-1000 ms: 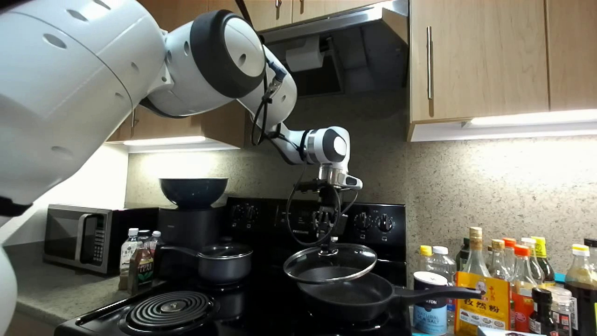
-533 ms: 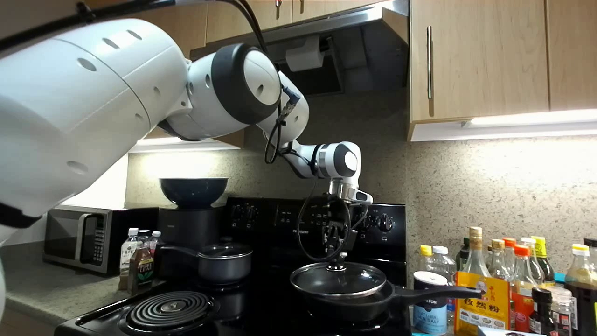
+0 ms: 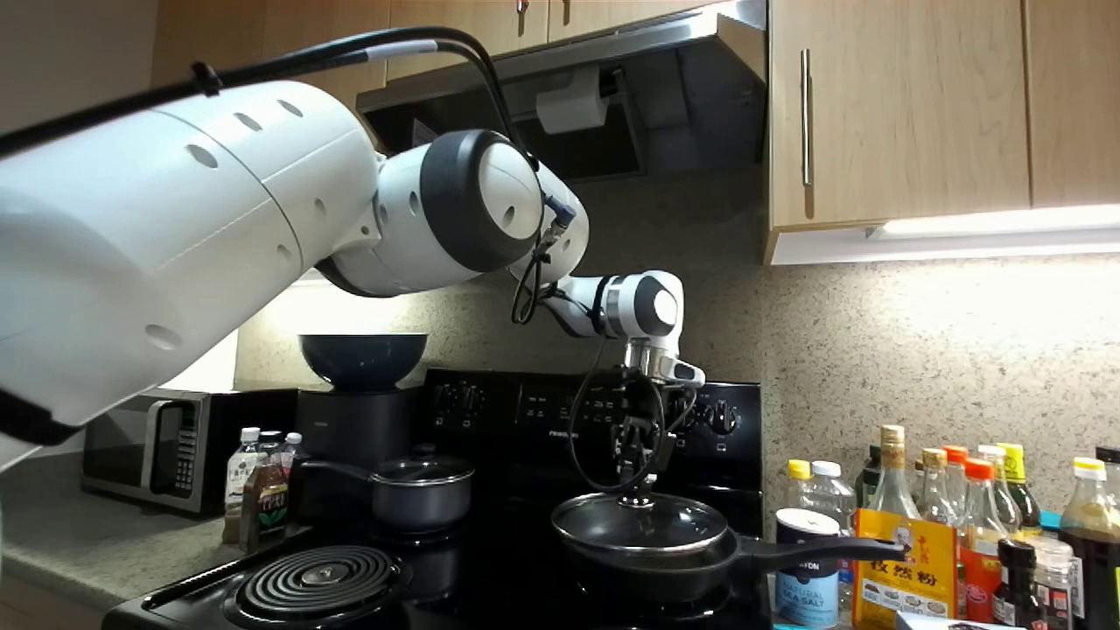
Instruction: Cover the pan with the clear lid
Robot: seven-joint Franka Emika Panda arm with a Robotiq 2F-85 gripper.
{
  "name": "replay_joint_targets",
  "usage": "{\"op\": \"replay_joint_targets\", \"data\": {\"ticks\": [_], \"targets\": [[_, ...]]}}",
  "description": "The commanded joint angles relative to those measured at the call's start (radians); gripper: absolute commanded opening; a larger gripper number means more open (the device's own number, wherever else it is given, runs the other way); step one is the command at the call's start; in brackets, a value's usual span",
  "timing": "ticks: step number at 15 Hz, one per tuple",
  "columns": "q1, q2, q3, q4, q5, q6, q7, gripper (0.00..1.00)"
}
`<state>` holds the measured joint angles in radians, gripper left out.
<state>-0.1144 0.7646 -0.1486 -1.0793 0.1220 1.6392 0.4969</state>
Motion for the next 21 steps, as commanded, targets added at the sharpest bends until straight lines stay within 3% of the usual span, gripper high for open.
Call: {"op": "replay_joint_targets", "data": {"ticks": [1,13,21], "targets": [[-0.020,0.030,-0.007,0.075,0.006,-0.062,0.041,0.25],[-0.031,0.007,0.034,0.044,0.039,-0.109,0.007,0.25],[-0.072,-0.104,0.058,-0.013,0.105,-0.104,-0.085,0.25]]}}
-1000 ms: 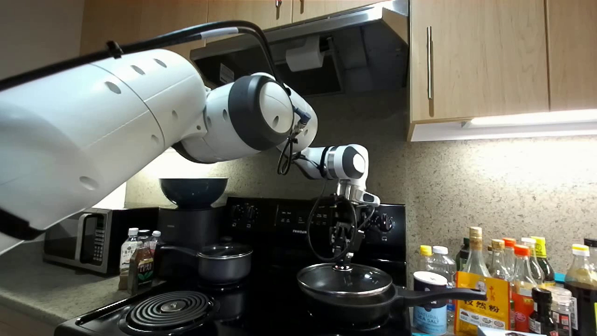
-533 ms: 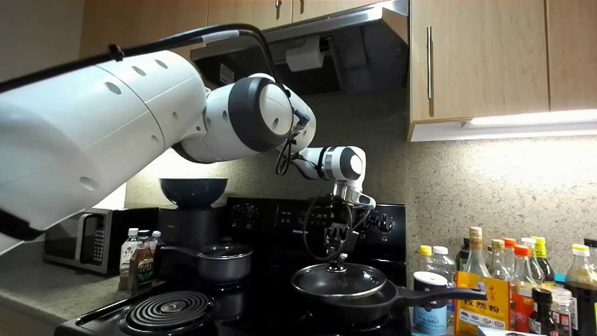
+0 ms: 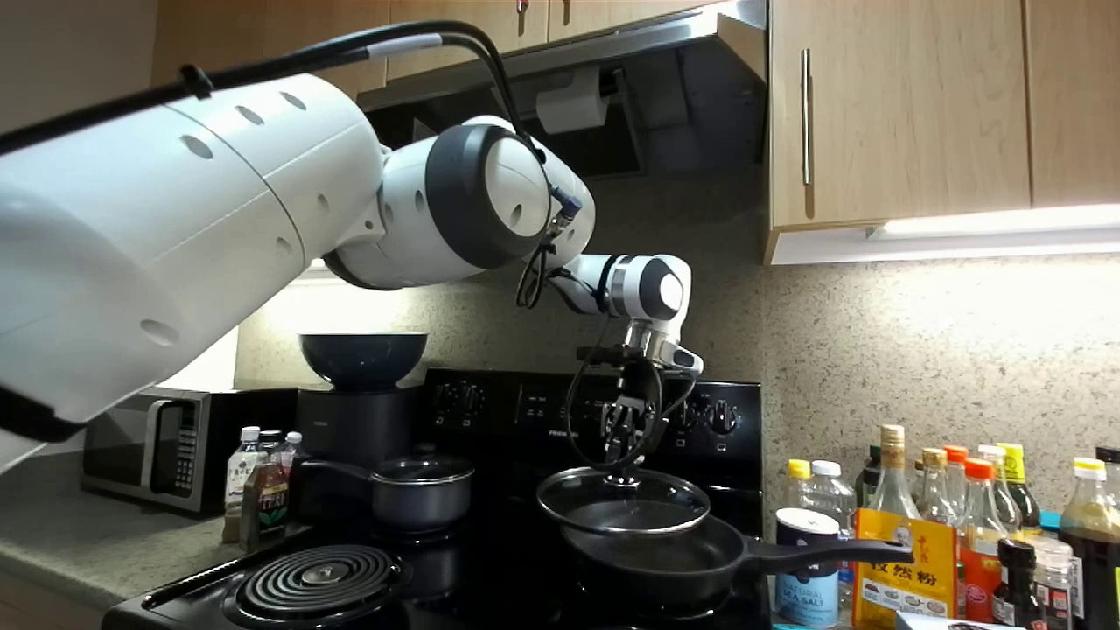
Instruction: Cover the pan with the clear lid
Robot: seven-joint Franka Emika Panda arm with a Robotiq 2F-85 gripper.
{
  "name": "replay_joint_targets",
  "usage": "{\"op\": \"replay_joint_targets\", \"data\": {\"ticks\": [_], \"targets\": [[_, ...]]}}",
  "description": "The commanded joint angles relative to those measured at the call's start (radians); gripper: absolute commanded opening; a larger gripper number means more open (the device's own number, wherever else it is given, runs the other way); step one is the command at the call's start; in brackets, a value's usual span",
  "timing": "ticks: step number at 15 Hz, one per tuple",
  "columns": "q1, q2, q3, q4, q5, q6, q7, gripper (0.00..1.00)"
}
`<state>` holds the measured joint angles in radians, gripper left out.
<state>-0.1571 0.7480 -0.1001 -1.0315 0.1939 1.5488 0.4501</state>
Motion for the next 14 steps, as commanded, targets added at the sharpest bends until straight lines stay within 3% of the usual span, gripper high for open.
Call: {"op": "replay_joint_targets", "data": {"ticks": [1,14], "targets": [[-0.036,-0.096,0.005,-0.064,0.031,-0.014,-0.034,0.25],[-0.106,-0.042,0.024,-0.032,0.031,-0.042,-0.041,0.25]]}}
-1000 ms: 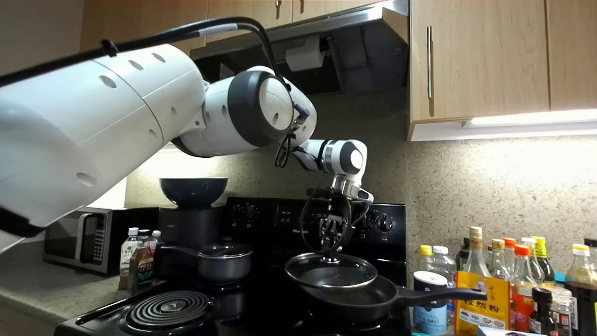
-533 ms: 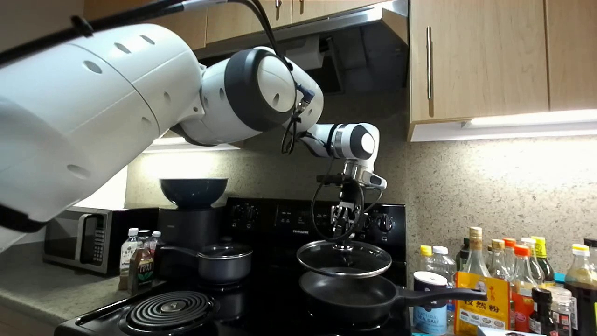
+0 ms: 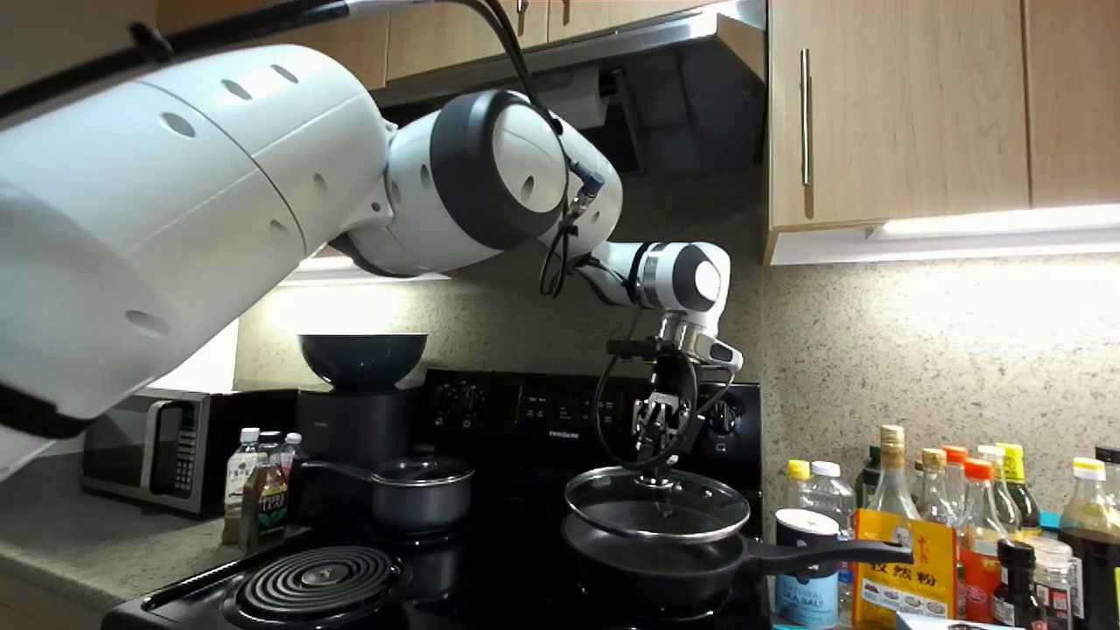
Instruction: Cover the pan with the clear lid
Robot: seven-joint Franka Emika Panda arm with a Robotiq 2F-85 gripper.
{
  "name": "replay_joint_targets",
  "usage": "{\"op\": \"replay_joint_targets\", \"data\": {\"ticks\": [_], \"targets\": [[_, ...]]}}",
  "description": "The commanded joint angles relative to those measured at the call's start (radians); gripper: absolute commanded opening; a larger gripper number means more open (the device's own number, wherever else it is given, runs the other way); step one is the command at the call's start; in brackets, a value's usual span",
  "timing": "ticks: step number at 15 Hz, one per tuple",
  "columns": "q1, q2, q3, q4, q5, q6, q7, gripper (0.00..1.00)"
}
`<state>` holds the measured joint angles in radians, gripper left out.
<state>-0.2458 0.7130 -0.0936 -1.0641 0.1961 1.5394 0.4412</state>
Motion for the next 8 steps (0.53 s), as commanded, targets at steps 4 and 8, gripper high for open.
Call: {"op": "replay_joint_targets", "data": {"ticks": [4,8], "targets": [[-0.018,0.024,0.030,0.019,0.028,-0.043,-0.038,0.25],[-0.013,0.054,0.018,0.046,0.044,-0.066,-0.043,0.25]]}}
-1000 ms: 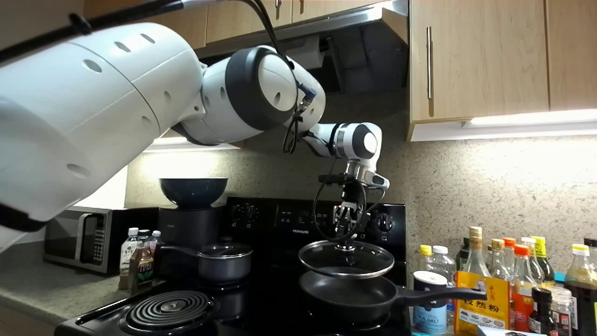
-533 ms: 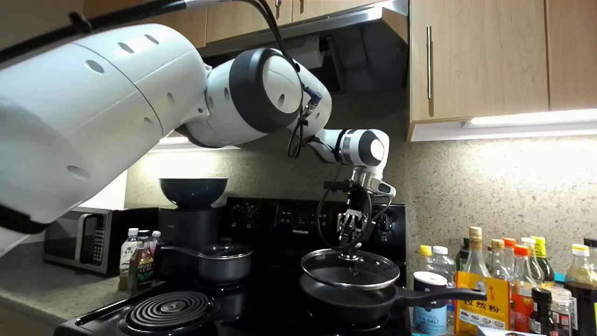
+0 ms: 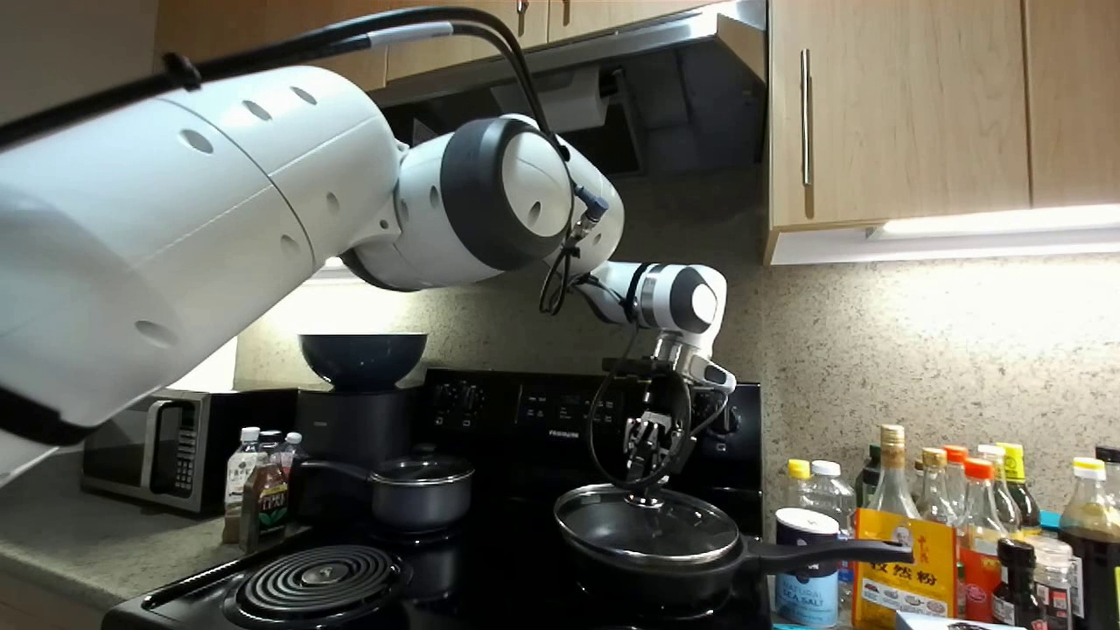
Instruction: Cover the pan with the clear lid
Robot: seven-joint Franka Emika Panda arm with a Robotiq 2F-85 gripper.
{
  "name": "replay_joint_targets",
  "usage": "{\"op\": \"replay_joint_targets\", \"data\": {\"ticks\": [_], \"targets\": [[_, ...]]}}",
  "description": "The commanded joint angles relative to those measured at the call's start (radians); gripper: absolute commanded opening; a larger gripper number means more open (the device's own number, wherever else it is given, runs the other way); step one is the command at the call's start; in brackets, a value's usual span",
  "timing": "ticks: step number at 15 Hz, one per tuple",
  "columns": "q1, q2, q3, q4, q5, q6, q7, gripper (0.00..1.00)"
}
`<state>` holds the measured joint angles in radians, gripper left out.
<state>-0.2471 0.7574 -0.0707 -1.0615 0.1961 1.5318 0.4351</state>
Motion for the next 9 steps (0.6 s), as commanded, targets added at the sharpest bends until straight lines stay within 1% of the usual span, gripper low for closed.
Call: {"op": "replay_joint_targets", "data": {"ticks": [1,5,6,9], "targets": [[-0.013,0.015,-0.004,0.048,0.047,-0.066,-0.036,0.25],[-0.013,0.039,-0.005,0.077,0.056,-0.097,-0.035,0.25],[-0.022,0.041,0.013,0.076,0.046,-0.095,-0.028,0.25],[-0.018,0.037,0.009,0.074,0.040,-0.077,-0.015,0.25]]}}
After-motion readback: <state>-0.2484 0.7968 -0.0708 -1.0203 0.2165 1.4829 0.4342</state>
